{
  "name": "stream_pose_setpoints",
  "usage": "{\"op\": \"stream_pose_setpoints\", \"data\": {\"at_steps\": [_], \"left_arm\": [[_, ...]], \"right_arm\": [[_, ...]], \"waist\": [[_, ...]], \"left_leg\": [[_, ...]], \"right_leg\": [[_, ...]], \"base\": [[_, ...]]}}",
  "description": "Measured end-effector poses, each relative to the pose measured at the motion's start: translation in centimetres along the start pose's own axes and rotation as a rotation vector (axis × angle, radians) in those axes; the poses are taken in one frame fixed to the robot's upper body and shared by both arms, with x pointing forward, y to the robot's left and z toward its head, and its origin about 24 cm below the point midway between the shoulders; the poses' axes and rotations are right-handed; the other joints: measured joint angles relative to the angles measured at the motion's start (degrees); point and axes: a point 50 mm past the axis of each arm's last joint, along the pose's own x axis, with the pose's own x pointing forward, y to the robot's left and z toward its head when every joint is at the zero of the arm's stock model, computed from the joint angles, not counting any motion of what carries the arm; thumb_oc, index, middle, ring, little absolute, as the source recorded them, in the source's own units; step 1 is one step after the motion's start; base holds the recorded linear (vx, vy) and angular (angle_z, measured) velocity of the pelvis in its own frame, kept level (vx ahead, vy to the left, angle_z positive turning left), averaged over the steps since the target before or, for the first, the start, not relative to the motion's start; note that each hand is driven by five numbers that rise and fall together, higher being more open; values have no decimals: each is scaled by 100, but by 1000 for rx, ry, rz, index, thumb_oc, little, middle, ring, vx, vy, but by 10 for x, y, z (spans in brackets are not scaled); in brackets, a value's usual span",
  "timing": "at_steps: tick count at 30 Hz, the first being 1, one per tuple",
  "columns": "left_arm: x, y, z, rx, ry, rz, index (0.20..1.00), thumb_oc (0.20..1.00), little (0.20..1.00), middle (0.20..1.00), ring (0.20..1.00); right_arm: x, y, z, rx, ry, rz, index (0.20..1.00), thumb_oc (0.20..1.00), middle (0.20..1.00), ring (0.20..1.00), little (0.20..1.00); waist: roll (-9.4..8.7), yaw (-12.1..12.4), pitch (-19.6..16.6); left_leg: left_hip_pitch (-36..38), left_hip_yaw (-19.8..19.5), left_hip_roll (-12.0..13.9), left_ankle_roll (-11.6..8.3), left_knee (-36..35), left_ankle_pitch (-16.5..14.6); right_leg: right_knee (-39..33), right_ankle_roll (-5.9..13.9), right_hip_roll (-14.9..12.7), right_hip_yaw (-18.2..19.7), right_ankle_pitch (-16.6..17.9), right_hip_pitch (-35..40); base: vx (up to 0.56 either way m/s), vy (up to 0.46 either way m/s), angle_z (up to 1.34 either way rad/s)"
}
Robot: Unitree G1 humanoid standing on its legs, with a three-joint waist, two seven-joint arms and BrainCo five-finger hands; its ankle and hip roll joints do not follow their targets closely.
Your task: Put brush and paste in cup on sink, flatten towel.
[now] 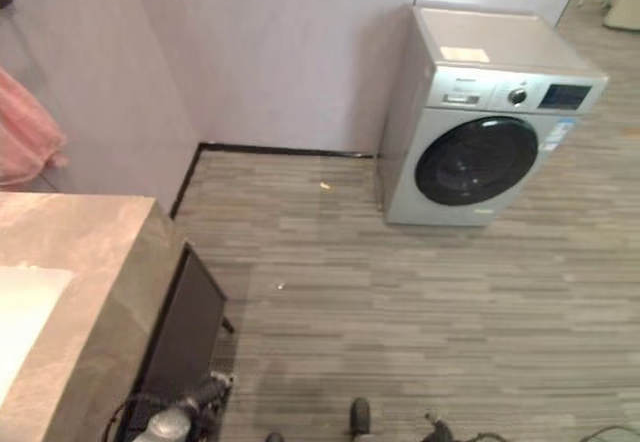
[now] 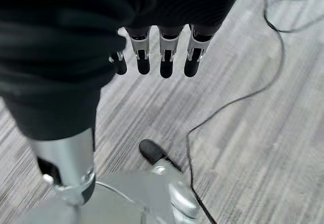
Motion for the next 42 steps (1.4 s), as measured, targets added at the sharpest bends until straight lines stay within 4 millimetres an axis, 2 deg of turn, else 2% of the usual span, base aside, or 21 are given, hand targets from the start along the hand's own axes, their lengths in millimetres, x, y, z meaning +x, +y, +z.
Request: {"op": "stream_pose_setpoints", "data": {"at_steps": [1, 3, 4, 5, 7, 8, 11, 13, 16, 18, 20, 22, 26, 27, 28, 29, 31, 39, 41, 42], "left_arm": [[0, 1, 0, -3, 2, 7, 200, 200, 200, 200, 200], [-4, 10, 0, -134, -35, 78, 200, 200, 200, 200, 200], [-5, 17, 0, -211, -48, 127, 514, 514, 514, 514, 514], [-5, 20, 0, -245, -49, 150, 636, 636, 636, 636, 636], [-5, 23, 1, -291, -56, 171, 950, 950, 950, 950, 950], [-5, 23, 0, -294, -55, 173, 1000, 1000, 1000, 1000, 1000], [-5, 23, 7, -310, -89, 171, 1000, 1000, 1000, 1000, 1000], [-6, 24, 16, -409, -149, 177, 1000, 1000, 1000, 1000, 1000], [-9, 23, 30, -542, -234, 173, 1000, 1000, 1000, 1000, 1000], [-9, 23, 35, -545, -253, 171, 1000, 1000, 1000, 1000, 1000], [-8, 22, 54, -533, -320, 153, 1000, 1000, 1000, 1000, 1000], [-4, 20, 64, -510, -335, 139, 1000, 1000, 1000, 1000, 1000], [-4, 22, 64, -495, -332, 158, 1000, 1000, 1000, 1000, 1000], [-4, 22, 64, -489, -331, 163, 1000, 1000, 1000, 1000, 1000], [-5, 24, 61, -468, -325, 175, 1000, 1000, 1000, 1000, 1000], [-5, 26, 60, -461, -320, 183, 1000, 1000, 1000, 1000, 1000], [-4, 24, 58, -458, -307, 182, 1000, 1000, 1000, 1000, 1000], [-1, 17, 68, -408, -324, 157, 1000, 1000, 1000, 1000, 1000], [0, 15, 70, -403, -325, 149, 1000, 1000, 1000, 1000, 1000], [0, 14, 67, -398, -313, 149, 1000, 1000, 1000, 1000, 1000]], "right_arm": [[0, -1, -1, 13, 3, -3, 1000, 1000, 1000, 1000, 1000], [-4, -16, 7, 188, -70, -59, 1000, 1000, 1000, 1000, 1000], [-7, -24, 12, 281, -117, -92, 1000, 1000, 1000, 1000, 1000], [-7, -27, 14, 320, -129, -101, 1000, 1000, 1000, 1000, 1000], [-6, -31, 17, 371, -150, -110, 1000, 1000, 1000, 1000, 1000], [-6, -31, 17, 373, -149, -110, 1000, 1000, 1000, 1000, 1000], [-5, -35, 33, 385, -203, -111, 1000, 1000, 1000, 1000, 1000], [-7, -37, 41, 413, -254, -113, 1000, 1000, 1000, 1000, 1000], [-12, -38, 47, 503, -309, -103, 1000, 1000, 1000, 1000, 1000], [-12, -40, 47, 535, -316, -104, 1000, 1000, 1000, 1000, 1000], [-12, -48, 53, 548, -337, -127, 1000, 1000, 1000, 1000, 1000], [-10, -50, 59, 542, -352, -127, 1000, 1000, 1000, 1000, 1000], [-9, -53, 70, 509, -377, -138, 1000, 1000, 1000, 1000, 1000], [-9, -53, 73, 501, -384, -141, 1000, 1000, 1000, 1000, 1000], [-9, -50, 71, 491, -380, -135, 1000, 1000, 1000, 1000, 1000], [-9, -48, 70, 493, -374, -129, 1000, 1000, 1000, 1000, 1000], [-8, -50, 72, 491, -378, -135, 1000, 1000, 1000, 1000, 1000], [-14, -59, 80, 490, -422, -225, 1000, 1000, 1000, 1000, 1000], [-18, -61, 84, 488, -450, -233, 1000, 1000, 1000, 1000, 1000], [-19, -61, 83, 478, -454, -236, 1000, 1000, 1000, 1000, 1000]], "waist": [[15, -3, 11], [108, -17, 59], [152, -31, 80], [173, -21, 85], [205, -1, 105], [209, 2, 101], [213, 15, 159], [199, 18, 189], [172, 41, 254], [170, 45, 300], [182, 43, 591], [154, 20, 748], [128, 22, 810], [140, 51, 820], [103, 63, 801], [-33, 63, 739], [74, 59, 705], [115, -83, 607], [133, -180, 617], [127, -182, 622]], "left_leg": [[26, -14, 6, -4, -1, -3], [24, -90, 75, -55, 110, -57], [28, -150, 72, -76, 173, -104], [21, -178, 76, -88, 210, -118], [2, -273, 79, -107, 282, -142], [-33, -313, 70, -117, 306, -150], [-128, -388, 80, -126, 406, -151], [-180, -450, 67, -127, 473, -146], [-203, -467, 42, -126, 538, -145], [-312, -484, 49, -162, 716, -193], [-696, -552, 90, -173, 1425, -452], [-952, -636, 93, -171, 1894, -646], [-1097, -652, 138, -102, 2222, -867], [-1101, -627, 159, -105, 2244, -870], [-1124, -629, 135, -140, 2315, -899], [-1118, -637, 40, -181, 2331, -925], [-1177, -721, 108, -183, 2367, -930], [-980, -819, 265, -326, 1853, -656], [-988, -938, 266, -391, 1872, -610], [-997, -975, 285, -538, 2018, -505]], "right_leg": [[0, -12, 2, -23, -6, 32], [-2, -6, 29, -80, -91, 157], [-11, -33, 30, -141, -112, 217], [-1, -39, 34, -186, -119, 242], [-1, -62, 21, -238, -135, 300], [-1, -62, 13, -256, -136, 297], [-1, -54, 10, -277, -131, 287], [0, -55, 14, -281, -130, 295], [1, -58, 8, -285, -128, 303], [83, -74, 15, -304, -139, 254], [719, -74, 13, -368, -392, -58], [1345, -139, -26, -395, -679, -383], [1982, -119, -81, -374, -973, -618], [2248, -112, -78, -360, -1129, -725], [3088, -164, -82, -366, -1535, -919], [3110, -270, -93, -342, -1853, -891], [2919, -328, 26, -353, -1830, -875], [2585, -409, 253, -470, -1729, -682], [2534, -429, 250, -550, -1751, -628], [2517, -486, 310, -571, -1791, -546]], "base": [[-10, -41, 15], [8, -65, 17], [22, -62, 19], [10, -69, 24], [-1, -40, 19], [-7, -47, 19], [-7, -48, 14], [-14, -46, 13], [-35, -25, 4], [-101, -42, 5], [-152, -49, 16], [-39, -17, 15], [0, -6, -1], [16, -42, -3], [16, -33, 4], [30, -36, 8], [38, -41, -4], [71, -113, 4], [68, -135, 28], [93, -156, 43]]}}
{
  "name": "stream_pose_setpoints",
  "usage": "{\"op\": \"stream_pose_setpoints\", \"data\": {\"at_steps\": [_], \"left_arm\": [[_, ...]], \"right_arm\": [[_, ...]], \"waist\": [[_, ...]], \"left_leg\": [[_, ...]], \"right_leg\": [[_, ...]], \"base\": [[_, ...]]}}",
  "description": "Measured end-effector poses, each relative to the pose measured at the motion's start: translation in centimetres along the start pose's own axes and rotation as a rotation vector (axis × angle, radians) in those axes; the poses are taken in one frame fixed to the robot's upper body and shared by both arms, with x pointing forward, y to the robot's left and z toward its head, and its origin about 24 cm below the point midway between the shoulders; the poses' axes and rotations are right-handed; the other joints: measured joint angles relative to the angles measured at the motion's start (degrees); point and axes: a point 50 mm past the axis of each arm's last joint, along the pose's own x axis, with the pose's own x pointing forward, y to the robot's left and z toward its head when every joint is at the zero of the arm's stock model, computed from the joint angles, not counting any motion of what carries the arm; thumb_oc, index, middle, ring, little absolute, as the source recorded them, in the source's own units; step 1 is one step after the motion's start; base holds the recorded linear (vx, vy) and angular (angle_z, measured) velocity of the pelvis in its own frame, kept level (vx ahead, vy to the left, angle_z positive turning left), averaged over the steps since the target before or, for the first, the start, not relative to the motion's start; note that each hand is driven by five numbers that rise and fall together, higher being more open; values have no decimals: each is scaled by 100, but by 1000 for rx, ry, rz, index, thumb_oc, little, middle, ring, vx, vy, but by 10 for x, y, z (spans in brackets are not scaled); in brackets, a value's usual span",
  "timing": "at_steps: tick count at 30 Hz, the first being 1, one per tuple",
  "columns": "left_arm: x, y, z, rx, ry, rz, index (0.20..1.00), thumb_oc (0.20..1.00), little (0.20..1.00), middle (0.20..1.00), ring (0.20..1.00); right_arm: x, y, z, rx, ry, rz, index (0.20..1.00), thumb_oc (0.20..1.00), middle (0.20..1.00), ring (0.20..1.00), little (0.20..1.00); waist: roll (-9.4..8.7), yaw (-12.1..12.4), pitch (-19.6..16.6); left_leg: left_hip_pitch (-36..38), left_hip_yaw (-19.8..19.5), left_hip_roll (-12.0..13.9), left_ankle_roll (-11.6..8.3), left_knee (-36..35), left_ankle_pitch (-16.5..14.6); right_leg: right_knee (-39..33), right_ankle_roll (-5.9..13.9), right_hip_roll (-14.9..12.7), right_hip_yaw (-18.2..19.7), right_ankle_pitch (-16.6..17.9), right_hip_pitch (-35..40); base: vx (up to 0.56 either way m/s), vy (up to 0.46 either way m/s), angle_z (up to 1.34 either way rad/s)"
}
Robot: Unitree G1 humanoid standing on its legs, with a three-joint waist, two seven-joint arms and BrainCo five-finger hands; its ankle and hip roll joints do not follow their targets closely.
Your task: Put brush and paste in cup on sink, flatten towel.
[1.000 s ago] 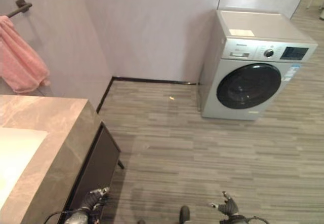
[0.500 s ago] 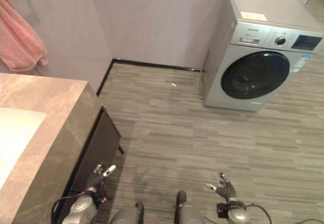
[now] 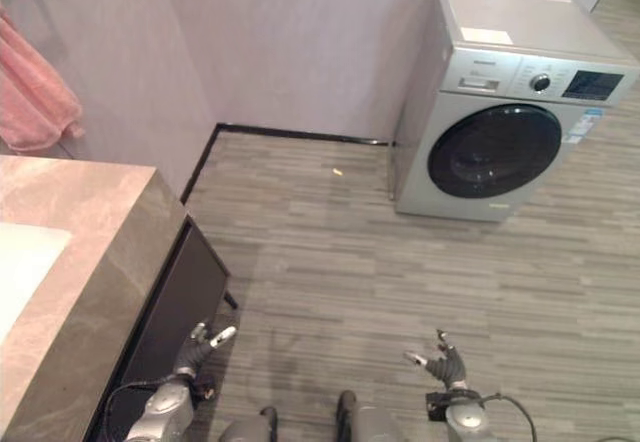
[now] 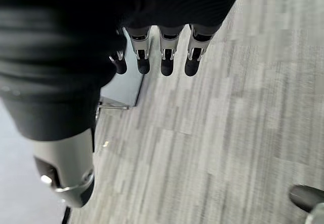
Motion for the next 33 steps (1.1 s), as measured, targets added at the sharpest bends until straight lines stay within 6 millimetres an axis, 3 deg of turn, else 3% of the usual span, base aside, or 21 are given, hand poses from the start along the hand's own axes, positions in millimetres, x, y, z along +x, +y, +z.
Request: {"op": "stream_pose_setpoints", "data": {"at_steps": [2, 3, 5, 8, 10, 12, 14, 16, 17, 18, 20, 21, 22, 23, 25, 27, 28, 29, 30, 31, 33], "left_arm": [[6, -2, 5, 10, -2, -1, 1000, 1000, 1000, 1000, 1000], [5, -1, 3, 12, 7, 4, 1000, 1000, 1000, 1000, 1000], [1, 3, -5, 13, 28, 13, 1000, 1000, 1000, 1000, 1000], [-1, 5, -13, 15, 58, 25, 1000, 1000, 1000, 1000, 1000], [-5, 9, -24, 18, 99, 42, 1000, 1000, 1000, 1000, 1000], [-10, 11, -34, 35, 137, 57, 1000, 1000, 1000, 1000, 1000], [-13, 14, -39, 40, 154, 76, 1000, 1000, 1000, 1000, 1000], [-14, 14, -41, 28, 158, 83, 1000, 1000, 1000, 1000, 1000], [-14, 12, -41, 15, 158, 88, 1000, 1000, 1000, 1000, 1000], [-13, 11, -40, -3, 153, 98, 1000, 1000, 1000, 1000, 1000], [-11, 13, -35, 0, 128, 99, 1000, 1000, 1000, 1000, 1000], [-12, 13, -33, -2, 113, 97, 1000, 1000, 1000, 1000, 1000], [-12, 12, -31, -2, 105, 93, 1000, 1000, 1000, 1000, 1000], [-10, 11, -28, -1, 94, 89, 1000, 1000, 1000, 1000, 1000], [-8, 9, -24, 4, 83, 76, 1000, 1000, 1000, 1000, 1000], [-7, 12, -21, 40, 77, 67, 1000, 1000, 1000, 1000, 1000], [-6, 13, -19, 57, 70, 62, 1000, 1000, 1000, 1000, 1000], [-5, 15, -18, 87, 70, 59, 1000, 1000, 1000, 1000, 1000], [-4, 14, -15, 98, 62, 55, 1000, 1000, 1000, 1000, 1000], [-5, 14, -16, 97, 63, 55, 1000, 1000, 1000, 1000, 1000], [-5, 12, -18, 93, 68, 51, 1000, 1000, 1000, 1000, 1000]], "right_arm": [[-2, -2, -4, -2, 14, -8, 1000, 1000, 1000, 1000, 1000], [-3, -4, -6, -2, 19, -14, 1000, 1000, 1000, 1000, 1000], [-3, -9, -5, -9, 15, -24, 1000, 1000, 1000, 1000, 1000], [-3, -12, -7, -23, 24, -32, 1000, 1000, 1000, 1000, 1000], [-4, -11, -9, -52, 28, -26, 1000, 1000, 1000, 1000, 1000], [-2, -11, -7, -52, 23, -30, 1000, 1000, 1000, 1000, 1000], [4, -4, 3, -56, -9, -11, 1000, 1000, 1000, 1000, 1000], [9, -1, 14, -69, -48, 0, 1000, 1000, 1000, 1000, 1000], [9, 0, 16, -87, -57, 7, 1000, 1000, 1000, 1000, 1000], [11, 4, 18, -112, -65, 24, 1000, 1000, 1000, 1000, 1000], [6, 18, 13, -197, -67, 92, 1000, 1000, 1000, 1000, 1000], [6, 23, 14, -212, -74, 107, 1000, 1000, 1000, 1000, 1000], [4, 27, 11, -205, -63, 114, 1000, 1000, 1000, 1000, 1000], [3, 31, 10, -194, -59, 125, 1000, 1000, 1000, 1000, 1000], [7, 35, 19, -193, -86, 141, 1000, 1000, 1000, 1000, 1000], [8, 39, 23, -187, -97, 156, 1000, 1000, 1000, 1000, 1000], [8, 40, 25, -199, -109, 168, 1000, 1000, 1000, 1000, 1000], [9, 42, 29, -193, -124, 175, 1000, 1000, 1000, 1000, 1000], [7, 41, 29, -190, -128, 178, 1000, 1000, 1000, 1000, 1000], [7, 42, 30, -194, -136, 186, 1000, 1000, 1000, 1000, 1000], [6, 40, 28, -197, -133, 183, 1000, 1000, 1000, 1000, 1000]], "waist": [[-102, -15, 38], [-128, 36, 39], [-168, 57, 58], [-97, 42, 28], [-75, 162, 88], [98, 272, 116], [136, 407, 96], [197, 425, 38], [289, 427, -18], [327, 390, -36], [107, 466, -112], [3, 538, -179], [-128, 540, -261], [-248, 587, -347], [-247, 591, -315], [-181, 541, -260], [-98, 500, -177], [-15, 363, -75], [-1, 220, -40], [12, 227, -4], [85, 120, 9]], "left_leg": [[-403, 7, -110, -258, 764, 304], [-538, 51, -130, -297, 1029, 530], [-757, 261, -139, -283, 1208, 684], [-815, 668, -183, -223, -427, 708], [-766, 661, -152, -201, -1516, 959], [-781, 747, 122, -249, -1600, 988], [-759, 901, 182, -230, -1326, 978], [-652, 820, 70, -211, -1317, 969], [-491, 763, 65, -123, -1407, 900], [-391, 731, 23, 113, -1445, 1143], [-348, 1084, -191, 578, -976, 919], [-354, 1194, -328, 743, -782, 620], [-345, 1270, -456, 832, -604, 532], [-267, 1274, -628, 877, -504, 409], [-230, 1275, -697, 953, -325, 350], [23, 1195, -706, 1054, -366, 273], [229, 938, -725, 1265, -539, 134], [397, 656, -684, 1155, -711, 174], [499, 576, -685, 1214, -807, 122], [639, 579, -708, 1179, -942, 123], [723, 498, -707, 1155, -951, -52]], "right_leg": [[-244, -70, -87, 55, 22, 179], [-396, -118, -118, 99, 38, 294], [-705, -283, -130, 193, 135, 459], [-1481, -417, -108, 227, 274, 665], [-1879, -389, 45, 495, 705, 917], [-1890, -407, 280, 618, 670, 1084], [-1728, -407, 352, 900, 511, 1065], [-1631, -345, 355, 1146, 393, 1054], [-1570, -230, 374, 1220, 298, 1040], [-1466, -162, 351, 1298, 149, 1057], [-601, 219, -47, 1224, -417, 921], [222, 418, -255, 1173, -700, 738], [880, 720, -479, 1144, -929, 689], [1191, 860, -608, 1203, -924, 612], [1762, 1063, -667, 1216, -708, 404], [2321, 1130, -605, 1184, -169, 327], [2980, 1093, -455, 1301, 391, 25], [3178, 1175, -329, 1362, 237, -211], [3017, 1016, -342, 1236, 34, -459], [2682, 879, -421, 950, -113, -737], [1463, 883, -398, 732, -85, -1098]], "base": [[161, -126, 44], [114, -34, 20], [219, -21, -5], [365, 4, 10], [427, 37, -12], [398, 72, -41], [317, 95, -84], [246, 82, -81], [417, 156, -63], [361, 148, -61], [530, 317, -51], [505, 357, -27], [280, 240, -12], [289, 284, 4], [260, 266, 11], [269, 181, 23], [338, 167, 41], [315, 121, 60], [341, 68, 57], [336, -18, 42], [388, -84, 19]]}}
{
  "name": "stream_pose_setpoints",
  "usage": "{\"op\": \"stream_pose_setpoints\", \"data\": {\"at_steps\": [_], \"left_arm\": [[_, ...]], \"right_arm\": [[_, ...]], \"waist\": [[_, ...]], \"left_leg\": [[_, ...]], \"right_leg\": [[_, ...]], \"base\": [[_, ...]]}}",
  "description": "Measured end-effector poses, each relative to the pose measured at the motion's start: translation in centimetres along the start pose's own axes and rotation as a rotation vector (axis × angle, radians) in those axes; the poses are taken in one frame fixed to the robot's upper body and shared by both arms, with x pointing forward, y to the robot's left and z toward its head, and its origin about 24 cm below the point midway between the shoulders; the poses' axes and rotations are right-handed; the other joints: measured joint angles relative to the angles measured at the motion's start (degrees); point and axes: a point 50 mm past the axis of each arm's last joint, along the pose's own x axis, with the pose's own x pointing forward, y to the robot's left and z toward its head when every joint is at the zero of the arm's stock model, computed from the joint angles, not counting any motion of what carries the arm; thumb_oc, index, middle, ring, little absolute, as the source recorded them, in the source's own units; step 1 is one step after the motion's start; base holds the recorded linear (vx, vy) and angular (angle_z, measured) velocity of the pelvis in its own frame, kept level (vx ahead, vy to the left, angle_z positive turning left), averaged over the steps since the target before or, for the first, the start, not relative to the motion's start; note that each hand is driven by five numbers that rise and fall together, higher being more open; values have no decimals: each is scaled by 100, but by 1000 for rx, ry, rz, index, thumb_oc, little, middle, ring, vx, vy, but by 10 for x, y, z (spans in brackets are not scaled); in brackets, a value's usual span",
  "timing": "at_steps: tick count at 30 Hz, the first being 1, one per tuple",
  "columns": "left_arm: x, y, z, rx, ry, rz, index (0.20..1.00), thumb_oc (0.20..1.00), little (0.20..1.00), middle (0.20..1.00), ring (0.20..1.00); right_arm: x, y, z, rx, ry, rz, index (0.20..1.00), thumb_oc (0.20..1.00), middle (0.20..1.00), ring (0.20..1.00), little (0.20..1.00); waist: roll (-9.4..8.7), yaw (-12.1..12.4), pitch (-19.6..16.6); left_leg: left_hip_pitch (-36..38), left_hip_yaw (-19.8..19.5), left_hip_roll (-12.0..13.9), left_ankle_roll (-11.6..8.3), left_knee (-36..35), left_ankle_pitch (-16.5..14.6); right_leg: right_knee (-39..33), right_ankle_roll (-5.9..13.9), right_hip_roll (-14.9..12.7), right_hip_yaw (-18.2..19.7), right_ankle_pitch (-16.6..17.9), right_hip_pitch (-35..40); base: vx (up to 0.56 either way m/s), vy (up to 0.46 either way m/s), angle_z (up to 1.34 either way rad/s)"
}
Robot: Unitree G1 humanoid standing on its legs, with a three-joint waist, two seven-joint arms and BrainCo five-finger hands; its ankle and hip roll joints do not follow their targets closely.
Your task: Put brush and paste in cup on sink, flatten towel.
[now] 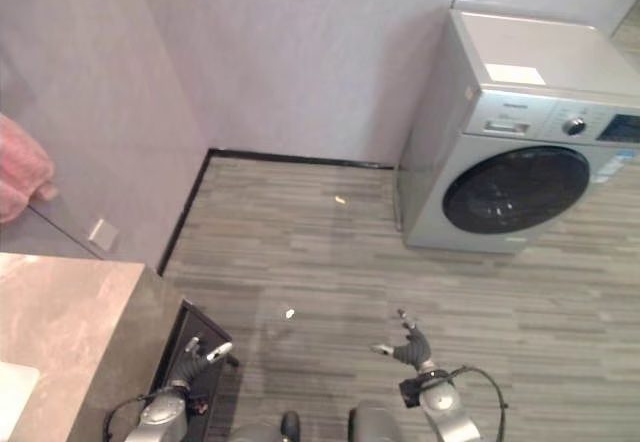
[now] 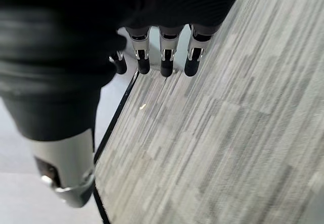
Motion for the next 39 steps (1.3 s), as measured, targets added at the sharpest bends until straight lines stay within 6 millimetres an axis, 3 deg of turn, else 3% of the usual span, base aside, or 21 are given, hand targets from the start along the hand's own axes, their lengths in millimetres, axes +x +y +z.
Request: {"op": "stream_pose_setpoints", "data": {"at_steps": [2, 5, 6, 8, 10, 11, 14, 16, 17, 18, 20, 22, 24, 26, 29, 30, 32, 35, 36, 38, 39], "left_arm": [[1, -1, 1, -4, -3, -1, 1000, 1000, 1000, 1000, 1000], [-1, 1, -5, -2, 22, 7, 1000, 1000, 1000, 1000, 1000], [-2, 1, -8, -2, 31, 9, 1000, 1000, 1000, 1000, 1000], [-2, -6, -10, -10, 38, -5, 1000, 1000, 1000, 1000, 1000], [0, -10, -6, -4, 26, -15, 1000, 1000, 1000, 1000, 1000], [0, -11, -6, 1, 25, -19, 1000, 1000, 1000, 1000, 1000], [-1, -13, -9, 15, 35, -22, 1000, 1000, 1000, 1000, 1000], [2, -15, -9, 24, 48, -22, 1000, 1000, 1000, 1000, 1000], [4, -13, -5, 31, 37, -18, 1000, 1000, 1000, 1000, 1000], [4, -10, -5, 31, 41, -7, 1000, 1000, 1000, 1000, 1000], [4, -8, -6, 41, 44, -5, 1000, 1000, 1000, 1000, 1000], [9, -11, 5, 38, 12, -13, 1000, 1000, 1000, 1000, 1000], [12, -11, 13, 39, -13, -13, 1000, 1000, 1000, 1000, 1000], [12, -10, 16, 42, -22, -10, 1000, 1000, 1000, 1000, 1000], [11, -12, 11, 49, -7, -14, 1000, 1000, 1000, 1000, 1000], [11, -8, 10, 69, -2, -7, 1000, 1000, 1000, 1000, 1000], [5, -7, -1, 70, 22, -7, 1000, 1000, 1000, 1000, 1000], [3, -6, -5, 72, 33, -2, 1000, 1000, 1000, 1000, 1000], [3, -6, -6, 69, 34, -1, 1000, 1000, 1000, 1000, 1000], [2, -5, -6, 62, 36, 3, 1000, 1000, 1000, 1000, 1000], [2, -5, -6, 62, 37, 4, 1000, 1000, 1000, 1000, 1000]], "right_arm": [[-2, 0, -3, 0, 12, 0, 1000, 1000, 1000, 1000, 1000], [-8, 1, -14, 4, 48, 1, 1000, 1000, 1000, 1000, 1000], [-12, 1, -19, 6, 65, -2, 1000, 1000, 1000, 1000, 1000], [-15, -6, -25, -6, 88, -20, 1000, 1000, 1000, 1000, 1000], [-14, -13, -24, -25, 83, -25, 1000, 1000, 1000, 1000, 1000], [-13, -16, -23, -32, 77, -33, 1000, 1000, 1000, 1000, 1000], [-6, -27, -12, -63, 38, -35, 1000, 1000, 1000, 1000, 1000], [-6, -32, -11, -75, 33, -40, 1000, 1000, 1000, 1000, 1000], [-11, -31, -19, -75, 57, -36, 1000, 1000, 1000, 1000, 1000], [-12, -29, -18, -75, 53, -29, 1000, 1000, 1000, 1000, 1000], [-15, -28, -19, -73, 48, -26, 1000, 1000, 1000, 1000, 1000], [-17, -29, -23, -85, 67, -27, 1000, 1000, 1000, 1000, 1000], [-16, -29, -21, -104, 59, -23, 1000, 1000, 1000, 1000, 1000], [-16, -29, -20, -113, 52, -20, 1000, 1000, 1000, 1000, 1000], [-14, -31, -20, -137, 55, -24, 1000, 1000, 1000, 1000, 1000], [-12, -31, -15, -159, 31, -19, 1000, 1000, 1000, 1000, 1000], [-12, -30, -16, -181, 36, -12, 1000, 1000, 1000, 1000, 1000], [-14, -29, -19, -206, 49, 3, 1000, 1000, 1000, 1000, 1000], [-14, -29, -19, -207, 48, 2, 1000, 1000, 1000, 1000, 1000], [-14, -26, -19, -205, 50, 8, 1000, 1000, 1000, 1000, 1000], [-14, -25, -19, -204, 51, 11, 1000, 1000, 1000, 1000, 1000]], "waist": [[-22, -60, 14], [-128, -193, 7], [-163, -228, -21], [18, -361, -117], [53, -386, -140], [31, -402, -156], [36, -377, -190], [78, -456, -180], [-2, -389, -200], [-46, -388, -217], [-94, -364, -241], [-112, -417, -185], [-131, -403, -140], [-123, -362, -107], [81, -229, -69], [104, -216, -6], [226, -227, -39], [272, -217, -129], [285, -209, -137], [305, -197, -146], [274, -201, -148]], "left_leg": [[55, -65, -27, -111, -17, 1], [452, -378, -27, -302, -31, -373], [529, -523, -4, -446, 25, -493], [590, -906, 269, -576, 118, -654], [618, -1074, 447, -693, 229, -662], [629, -1089, 462, -695, 291, -643], [436, -1134, 509, -862, 965, -641], [-135, -1262, 522, -1312, 2243, -365], [-664, -1128, 500, -1632, 3222, 112], [-825, -1089, 489, -1747, 3496, 484], [-924, -898, 498, -1576, 3698, 726], [-1254, -290, 591, -1273, 3777, 385], [-1406, 409, 605, -1126, 2684, 165], [-1434, 880, 567, -1130, 1494, 237], [-1515, 1895, 857, -1203, -145, 747], [-1554, 2122, 946, -1197, -277, 988], [-1494, 1987, 1025, -1095, -258, 1146], [-1334, 1889, 811, -983, -226, 1210], [-1226, 1898, 753, -800, -254, 1300], [-864, 1907, 623, -304, -414, 1137], [-830, 1908, 600, -304, -434, 1132]], "right_leg": [[-1127, -40, -32, -101, 286, -58], [-2635, 40, -105, -38, 927, 139], [-2736, 44, -93, -9, 1187, 297], [-2475, 6, 203, -32, 1339, 378], [-2197, -216, 405, 17, 1270, 404], [-2159, -536, 456, -32, 1269, 446], [-2136, -819, 544, -104, 1119, 608], [-2226, -790, 656, -243, 948, 893], [-2269, -1005, 649, -261, 929, 1008], [-2251, -1069, 676, -222, 893, 1080], [-2363, -1283, 599, -256, 788, 1194], [-2699, -1310, 560, -393, 821, 1387], [-3116, -1183, 553, -498, 921, 1627], [-3375, -1166, 611, -530, 1013, 1790], [-3733, -749, 754, -863, 898, 2049], [-3817, -1067, 818, -885, 984, 2167], [-3864, -1096, 933, -808, 908, 2408], [-3791, -1104, 947, -652, 704, 2552], [-3588, -1128, 943, -585, 610, 2541], [-2845, -881, 892, -555, 97, 2490], [-2680, -831, 863, -552, 31, 2444]], "base": [[290, -72, 32], [405, -116, 38], [455, -179, 72], [371, -190, 79], [267, -153, 49], [224, -137, 27], [277, -213, 13], [200, -249, 40], [110, -167, 25], [275, -280, 17], [241, -128, 17], [322, -16, 39], [253, 43, 38], [381, 87, 17], [392, 91, -10], [354, 121, -23], [395, 143, -27], [362, 158, -25], [289, 166, -32], [323, 204, -14], [184, 127, 8]]}}
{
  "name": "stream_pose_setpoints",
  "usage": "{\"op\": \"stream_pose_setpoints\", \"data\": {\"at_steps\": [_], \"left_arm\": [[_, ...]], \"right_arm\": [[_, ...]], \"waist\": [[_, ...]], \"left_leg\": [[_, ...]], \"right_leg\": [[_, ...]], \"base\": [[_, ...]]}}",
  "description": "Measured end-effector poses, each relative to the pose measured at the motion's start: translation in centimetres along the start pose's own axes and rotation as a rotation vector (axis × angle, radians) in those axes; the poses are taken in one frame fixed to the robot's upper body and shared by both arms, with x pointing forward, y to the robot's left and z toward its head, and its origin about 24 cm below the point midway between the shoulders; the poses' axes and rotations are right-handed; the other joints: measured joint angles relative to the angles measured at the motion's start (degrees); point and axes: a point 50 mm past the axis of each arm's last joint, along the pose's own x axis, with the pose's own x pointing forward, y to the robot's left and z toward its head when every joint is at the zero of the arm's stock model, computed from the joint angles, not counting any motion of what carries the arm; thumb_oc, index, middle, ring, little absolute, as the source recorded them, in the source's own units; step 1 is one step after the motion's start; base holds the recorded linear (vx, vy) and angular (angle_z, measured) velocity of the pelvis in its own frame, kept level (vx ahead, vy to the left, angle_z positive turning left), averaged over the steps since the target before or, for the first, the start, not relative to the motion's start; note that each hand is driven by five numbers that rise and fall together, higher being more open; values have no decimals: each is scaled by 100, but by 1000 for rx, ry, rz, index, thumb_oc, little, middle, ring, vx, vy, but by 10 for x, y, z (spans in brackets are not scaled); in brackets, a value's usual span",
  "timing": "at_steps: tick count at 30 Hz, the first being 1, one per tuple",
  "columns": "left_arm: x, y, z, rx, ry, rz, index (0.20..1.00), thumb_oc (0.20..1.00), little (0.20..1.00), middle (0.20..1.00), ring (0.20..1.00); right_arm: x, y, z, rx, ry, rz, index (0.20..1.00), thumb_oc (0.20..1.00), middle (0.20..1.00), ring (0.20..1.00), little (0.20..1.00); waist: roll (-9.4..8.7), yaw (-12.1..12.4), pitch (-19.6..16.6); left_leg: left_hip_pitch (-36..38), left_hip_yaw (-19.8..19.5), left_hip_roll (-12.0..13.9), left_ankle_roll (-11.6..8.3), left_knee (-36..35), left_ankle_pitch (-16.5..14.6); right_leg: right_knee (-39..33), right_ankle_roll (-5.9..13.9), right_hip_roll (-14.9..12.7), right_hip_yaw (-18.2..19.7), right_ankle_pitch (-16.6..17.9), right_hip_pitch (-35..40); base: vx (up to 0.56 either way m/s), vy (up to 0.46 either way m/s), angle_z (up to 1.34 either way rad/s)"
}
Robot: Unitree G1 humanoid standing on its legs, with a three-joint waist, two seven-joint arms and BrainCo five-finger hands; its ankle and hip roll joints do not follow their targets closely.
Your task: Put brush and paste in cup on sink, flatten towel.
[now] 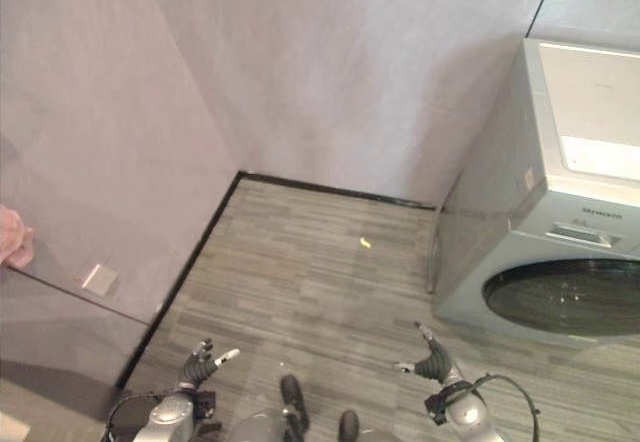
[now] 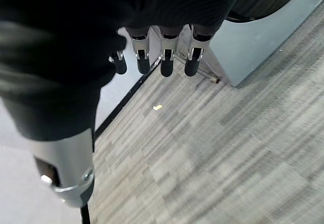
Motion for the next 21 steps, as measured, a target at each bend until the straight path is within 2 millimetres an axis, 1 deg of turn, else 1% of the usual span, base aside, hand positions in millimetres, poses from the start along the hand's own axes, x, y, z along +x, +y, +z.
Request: {"op": "stream_pose_setpoints", "data": {"at_steps": [1, 2, 3, 4, 5, 6, 7, 8, 9, 10, 11, 12, 13, 14, 15, 16, 17, 18, 19, 20, 21], "left_arm": [[1, -1, 3, -6, -10, -3, 1000, 1000, 1000, 1000, 1000], [1, -2, 7, -8, -29, -7, 1000, 1000, 1000, 1000, 1000], [1, -1, 12, -9, -52, -8, 1000, 1000, 1000, 1000, 1000], [2, -1, 14, -7, -60, -12, 1000, 1000, 1000, 1000, 1000], [2, -2, 17, 0, -74, -20, 1000, 1000, 1000, 1000, 1000], [1, -2, 18, 3, -81, -21, 1000, 1000, 1000, 1000, 1000], [0, 0, 19, 8, -89, -22, 1000, 1000, 1000, 1000, 1000], [1, 1, 22, 4, -97, -17, 1000, 1000, 1000, 1000, 1000], [2, 0, 25, 3, -108, -22, 1000, 1000, 1000, 1000, 1000], [3, -2, 28, 2, -117, -27, 1000, 1000, 1000, 1000, 1000], [3, -3, 29, 3, -117, -31, 1000, 1000, 1000, 1000, 1000], [3, -5, 29, 3, -117, -36, 1000, 1000, 1000, 1000, 1000], [4, -4, 32, 5, -127, -35, 1000, 1000, 1000, 1000, 1000], [4, -3, 31, 10, -126, -34, 1000, 1000, 1000, 1000, 1000], [4, -2, 31, 11, -125, -32, 1000, 1000, 1000, 1000, 1000], [4, -1, 29, 14, -115, -26, 1000, 1000, 1000, 1000, 1000], [3, -2, 26, 27, -108, -34, 1000, 1000, 1000, 1000, 1000], [2, -6, 22, 24, -97, -45, 1000, 1000, 1000, 1000, 1000], [0, -15, 20, 57, -92, -84, 1000, 1000, 1000, 1000, 1000], [-1, -17, 17, 60, -86, -94, 1000, 1000, 1000, 1000, 1000], [-1, -16, 15, 59, -76, -87, 1000, 1000, 1000, 1000, 1000]], "right_arm": [[0, 2, 0, -3, -3, 8, 1000, 1000, 1000, 1000, 1000], [0, 3, 2, -1, -10, 12, 1000, 1000, 1000, 1000, 1000], [0, 8, 5, 7, -18, 23, 1000, 1000, 1000, 1000, 1000], [0, 8, 6, 6, -22, 24, 1000, 1000, 1000, 1000, 1000], [1, 8, 7, 9, -25, 25, 1000, 1000, 1000, 1000, 1000], [2, 8, 8, 10, -29, 27, 1000, 1000, 1000, 1000, 1000], [2, 9, 11, 15, -39, 37, 1000, 1000, 1000, 1000, 1000], [3, 8, 18, 15, -67, 33, 1000, 1000, 1000, 1000, 1000], [3, 7, 19, 12, -76, 35, 1000, 1000, 1000, 1000, 1000], [2, 7, 18, 12, -73, 35, 1000, 1000, 1000, 1000, 1000], [2, 7, 17, 13, -70, 38, 1000, 1000, 1000, 1000, 1000], [1, 8, 16, 12, -67, 39, 1000, 1000, 1000, 1000, 1000], [1, 8, 14, 10, -59, 39, 1000, 1000, 1000, 1000, 1000], [0, 9, 12, 11, -49, 39, 1000, 1000, 1000, 1000, 1000], [1, 9, 11, 9, -45, 39, 1000, 1000, 1000, 1000, 1000], [1, 9, 10, 11, -40, 38, 1000, 1000, 1000, 1000, 1000], [-3, 11, 5, 13, -22, 43, 1000, 1000, 1000, 1000, 1000], [-2, 8, 3, 2, -16, 41, 1000, 1000, 1000, 1000, 1000], [-4, 5, -3, -2, 5, 34, 1000, 1000, 1000, 1000, 1000], [-3, 2, -3, -12, 6, 29, 1000, 1000, 1000, 1000, 1000], [0, -2, 0, -13, -6, 19, 1000, 1000, 1000, 1000, 1000]], "waist": [[-37, 5, 14], [-84, 14, 2], [-280, 66, -65], [-328, 79, -49], [-349, 92, -44], [-316, 102, -54], [-231, 110, -18], [-141, 35, 22], [-94, 45, 68], [-75, -17, 100], [-54, -50, 119], [-70, -70, 121], [-107, -75, 136], [-202, -89, 117], [-251, -41, 99], [-309, -118, 106], [-455, -210, 59], [-334, -157, 77], [-313, -278, -4], [-301, -138, -29], [-270, -146, -46]], "left_leg": [[112, -35, -45, 76, -30, -131], [207, -42, -75, 57, -50, -163], [342, -142, -349, 178, 38, -418], [423, -204, -443, 207, 39, -463], [553, -314, -532, 294, 46, -554], [607, -396, -546, 351, 52, -620], [679, -637, -553, 360, 21, -680], [681, -861, -514, 382, 5, -662], [713, -1071, -513, 390, -45, -667], [719, -1183, -481, 358, -39, -579], [756, -1461, -481, 360, -45, -598], [761, -1626, -509, 356, 6, -607], [742, -1991, -488, 281, 70, -686], [756, -2179, -540, 287, 71, -695], [762, -2301, -552, 270, 68, -747], [721, -2733, -563, 32, 191, -821], [754, -3000, -670, -154, 265, -838], [747, -3209, -511, -172, 264, -878], [631, -3449, -488, -318, 508, -904], [616, -3461, -563, -322, 631, -953], [527, -3432, -608, -372, 770, -1038]], "right_leg": [[590, 196, -91, -5, -194, -167], [1340, 402, -215, -1, -401, -445], [2509, 580, -580, 78, -552, -796], [2950, 577, -713, 3, -538, -919], [3646, 591, -908, -26, -378, -1165], [3867, 613, -966, -66, -267, -1258], [4066, 614, -926, -152, -327, -1386], [3746, 519, -847, -132, -432, -1367], [3502, 493, -830, -138, -499, -1457], [3103, 490, -856, -131, -557, -1518], [2666, 525, -841, 25, -539, -1664], [2268, 577, -857, 131, -387, -1752], [1786, 685, -731, 642, -206, -1902], [1222, 702, -774, 743, 165, -1919], [1016, 705, -729, 907, 341, -1947], [425, 802, -598, 1473, 683, -1791], [179, 700, -620, 1578, 1322, -1569], [351, 589, -412, 1586, 1091, -1484], [485, 468, -158, 1818, 743, -1382], [495, 337, -132, 1682, 698, -1382], [473, 295, -111, 1467, 707, -1373]], "base": [[168, 126, 15], [146, 122, 32], [197, 160, 39], [176, 132, 60], [201, 60, 54], [222, 43, 51], [313, -30, 66], [232, -14, 83], [244, -70, 103], [270, -119, 105], [348, -146, 124], [347, -147, 142], [299, -100, 152], [291, -109, 117], [210, -73, 131], [221, -162, 156], [149, -125, 165], [302, -272, 222], [232, -241, 160], [290, -316, 161], [172, -241, 79]]}}
